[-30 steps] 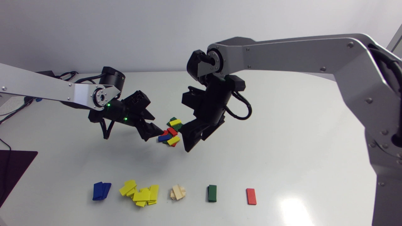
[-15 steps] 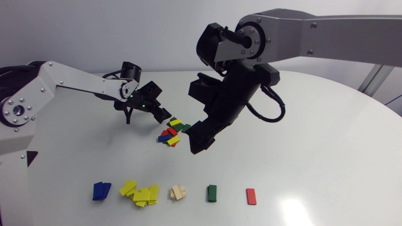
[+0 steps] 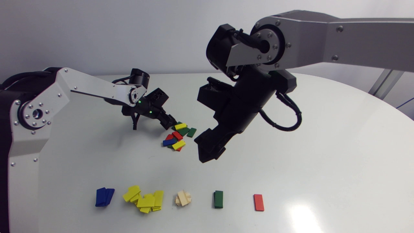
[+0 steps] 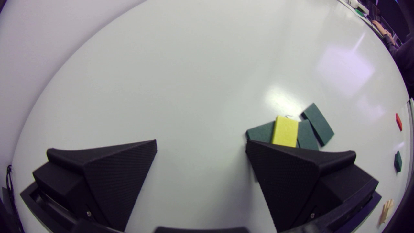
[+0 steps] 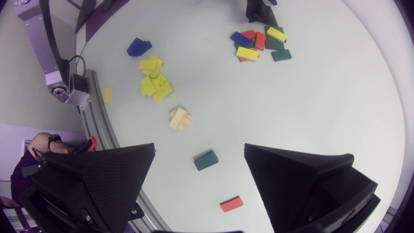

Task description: Take domino bricks one by one from the mixed stack on the table and place each onto the existing stack of the same color.

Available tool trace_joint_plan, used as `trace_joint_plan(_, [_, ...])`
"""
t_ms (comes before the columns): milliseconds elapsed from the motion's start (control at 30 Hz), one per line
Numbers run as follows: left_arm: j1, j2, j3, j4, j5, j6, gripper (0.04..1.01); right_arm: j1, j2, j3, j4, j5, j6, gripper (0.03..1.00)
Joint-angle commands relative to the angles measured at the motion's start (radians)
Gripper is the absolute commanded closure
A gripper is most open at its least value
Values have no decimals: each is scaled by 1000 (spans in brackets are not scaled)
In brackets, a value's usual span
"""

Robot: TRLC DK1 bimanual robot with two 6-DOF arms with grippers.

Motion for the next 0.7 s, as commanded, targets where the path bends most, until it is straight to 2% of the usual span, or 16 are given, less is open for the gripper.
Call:
trace_joint_plan(0, [-26, -58, -73, -44, 26, 2, 64, 5, -16, -17, 9, 3, 21, 66])
trace_joint_plan(67, [-51, -79, -96, -93, 41, 25, 64, 6, -17, -24, 13, 1, 21, 66])
trace_joint_plan(300, [-140, -174, -196, -123, 92, 36, 64, 8, -53, -71, 23, 0, 23, 66])
trace_joint_plan(367, [-158, -200, -211, -121, 92, 44, 64, 8, -66, -83, 26, 0, 23, 66])
trace_joint_plan(600, [-109, -208, -122, -112, 93, 19, 62, 2, -79, -102, 36, 1, 18, 66])
trace_joint_plan(633, [-107, -202, -118, -96, 93, 19, 64, 2, -79, -103, 40, 1, 18, 66])
trace_joint_plan(667, [-97, -174, -105, -44, 92, -1, 64, 5, -79, -105, 44, 0, 18, 66])
